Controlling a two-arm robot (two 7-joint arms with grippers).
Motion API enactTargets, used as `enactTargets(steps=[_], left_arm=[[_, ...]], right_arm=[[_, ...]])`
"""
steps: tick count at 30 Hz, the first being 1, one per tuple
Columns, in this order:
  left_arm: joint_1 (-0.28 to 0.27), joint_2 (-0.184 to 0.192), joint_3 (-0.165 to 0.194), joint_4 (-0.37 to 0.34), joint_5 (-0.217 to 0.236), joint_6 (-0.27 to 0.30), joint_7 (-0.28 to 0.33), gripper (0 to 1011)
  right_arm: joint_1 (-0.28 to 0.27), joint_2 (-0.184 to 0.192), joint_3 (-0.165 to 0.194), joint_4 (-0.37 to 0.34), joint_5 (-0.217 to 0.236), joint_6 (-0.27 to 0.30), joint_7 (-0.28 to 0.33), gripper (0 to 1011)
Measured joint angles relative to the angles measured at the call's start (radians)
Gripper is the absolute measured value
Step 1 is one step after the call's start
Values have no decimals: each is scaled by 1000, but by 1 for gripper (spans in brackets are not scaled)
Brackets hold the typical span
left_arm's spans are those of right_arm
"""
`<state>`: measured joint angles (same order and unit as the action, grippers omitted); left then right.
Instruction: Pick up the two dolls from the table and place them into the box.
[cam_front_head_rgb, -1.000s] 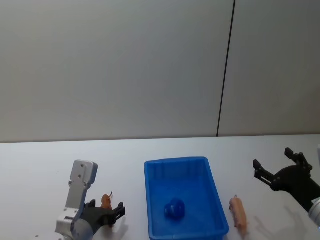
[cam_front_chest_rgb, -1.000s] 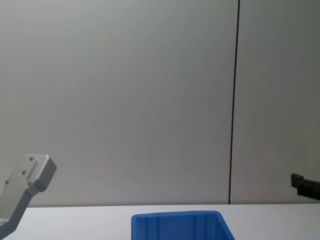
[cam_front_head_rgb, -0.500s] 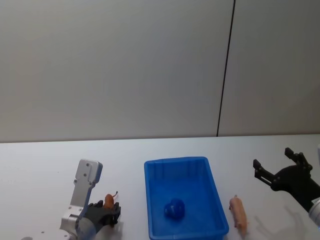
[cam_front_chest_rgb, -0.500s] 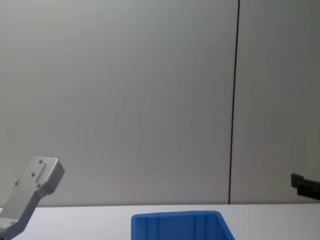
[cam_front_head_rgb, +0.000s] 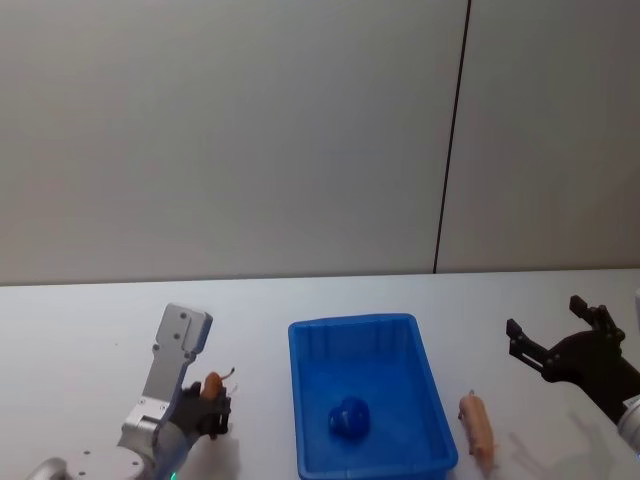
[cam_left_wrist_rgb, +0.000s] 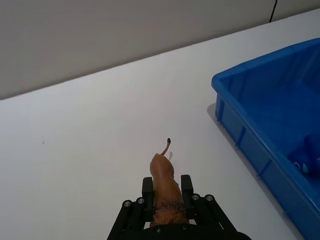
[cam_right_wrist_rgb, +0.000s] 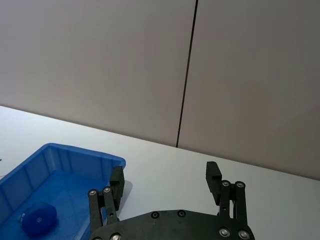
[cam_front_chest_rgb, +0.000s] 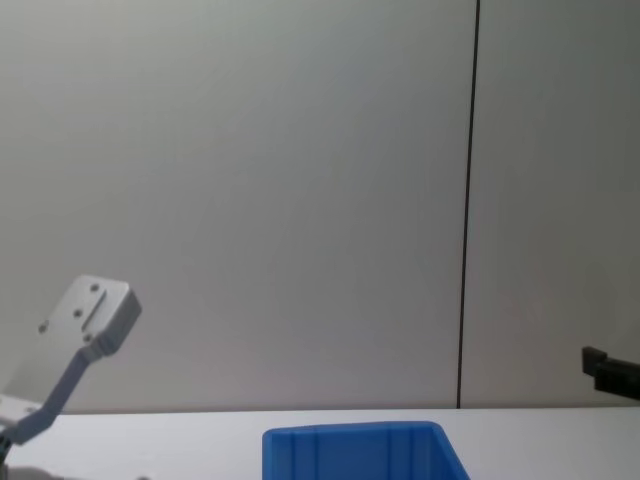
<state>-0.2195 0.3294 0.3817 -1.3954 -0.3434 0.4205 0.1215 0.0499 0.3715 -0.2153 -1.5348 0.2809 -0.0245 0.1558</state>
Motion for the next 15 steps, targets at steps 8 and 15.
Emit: enactTargets(steps=[8,15], left_arm=[[5,18,-2,-83,85,0,-8,334],[-2,23,-2,-137,150,-28,-48,332]], right_arm=[[0,0,0,0,0,0,0,1003],[0,0,0,0,0,0,0,1003]])
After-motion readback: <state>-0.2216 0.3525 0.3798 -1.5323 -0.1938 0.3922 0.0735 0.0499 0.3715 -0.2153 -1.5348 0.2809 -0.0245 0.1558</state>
